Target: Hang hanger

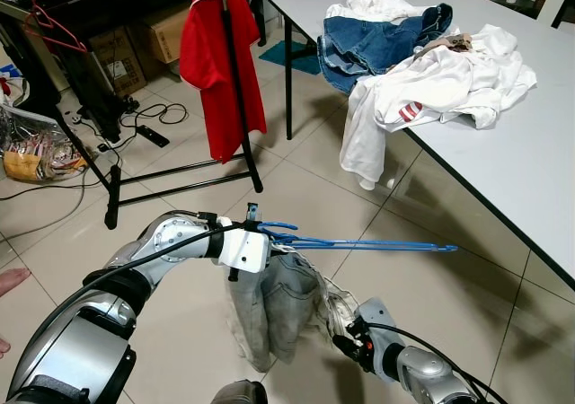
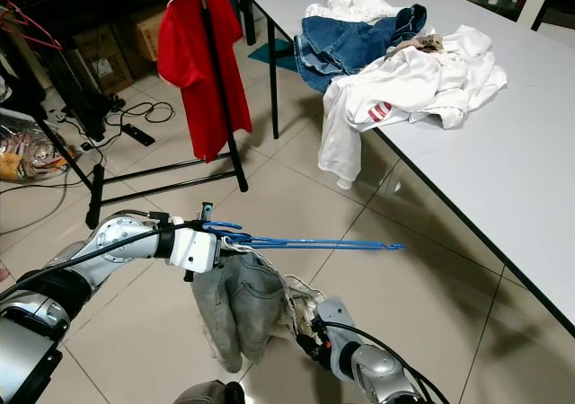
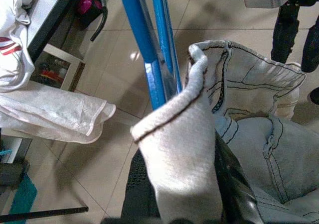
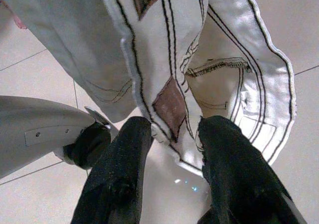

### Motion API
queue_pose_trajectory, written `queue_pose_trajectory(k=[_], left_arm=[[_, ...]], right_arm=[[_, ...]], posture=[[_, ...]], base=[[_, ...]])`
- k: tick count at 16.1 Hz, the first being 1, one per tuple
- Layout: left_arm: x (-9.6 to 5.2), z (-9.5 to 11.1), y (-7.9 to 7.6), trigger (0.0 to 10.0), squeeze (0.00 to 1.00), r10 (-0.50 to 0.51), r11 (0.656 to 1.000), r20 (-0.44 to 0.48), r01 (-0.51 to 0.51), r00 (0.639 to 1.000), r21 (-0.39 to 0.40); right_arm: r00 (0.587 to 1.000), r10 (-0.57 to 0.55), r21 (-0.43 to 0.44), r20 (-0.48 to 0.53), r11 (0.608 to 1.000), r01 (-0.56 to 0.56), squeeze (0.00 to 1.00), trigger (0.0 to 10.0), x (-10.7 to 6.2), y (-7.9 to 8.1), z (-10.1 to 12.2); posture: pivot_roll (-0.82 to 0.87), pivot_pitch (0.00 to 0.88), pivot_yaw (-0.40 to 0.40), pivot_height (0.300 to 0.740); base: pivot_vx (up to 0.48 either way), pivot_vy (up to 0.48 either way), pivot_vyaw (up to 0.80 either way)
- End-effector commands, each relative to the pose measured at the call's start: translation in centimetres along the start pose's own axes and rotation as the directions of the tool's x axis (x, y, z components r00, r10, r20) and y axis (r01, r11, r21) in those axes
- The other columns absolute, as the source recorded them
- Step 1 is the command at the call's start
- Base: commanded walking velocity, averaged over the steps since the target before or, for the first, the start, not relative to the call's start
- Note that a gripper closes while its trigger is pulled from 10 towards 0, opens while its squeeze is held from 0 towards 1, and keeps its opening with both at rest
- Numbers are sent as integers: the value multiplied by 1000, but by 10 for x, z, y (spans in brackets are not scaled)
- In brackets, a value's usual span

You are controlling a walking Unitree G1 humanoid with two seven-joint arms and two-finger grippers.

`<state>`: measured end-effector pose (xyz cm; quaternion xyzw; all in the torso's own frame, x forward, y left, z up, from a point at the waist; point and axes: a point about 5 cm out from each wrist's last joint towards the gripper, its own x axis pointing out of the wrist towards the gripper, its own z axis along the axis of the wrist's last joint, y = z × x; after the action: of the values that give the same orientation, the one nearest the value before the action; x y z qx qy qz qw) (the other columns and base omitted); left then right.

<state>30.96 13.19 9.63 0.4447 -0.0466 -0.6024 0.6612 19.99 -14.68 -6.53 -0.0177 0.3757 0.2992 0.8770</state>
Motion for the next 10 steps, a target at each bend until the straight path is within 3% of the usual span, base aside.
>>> queue_pose_trajectory(k=[1,6,10], left_arm=[[-6,2,12,0,0,40,998,6,-40,999,38],[-3,3,10,0,0,41,998,14,-42,999,36],[0,4,10,0,0,42,999,19,-43,999,34]], right_arm=[[1000,8,0,4,1000,-8,0,10000,0,1,1],[999,17,-2,-32,1000,-17,0,10000,-2,2,-8],[1000,22,6,-6,1000,-22,0,10000,3,7,-1]], posture=[[23,0,99,740],[15,0,94,740],[12,0,91,740]], base=[[0,0,0],[0,0,0],[0,0,0]])
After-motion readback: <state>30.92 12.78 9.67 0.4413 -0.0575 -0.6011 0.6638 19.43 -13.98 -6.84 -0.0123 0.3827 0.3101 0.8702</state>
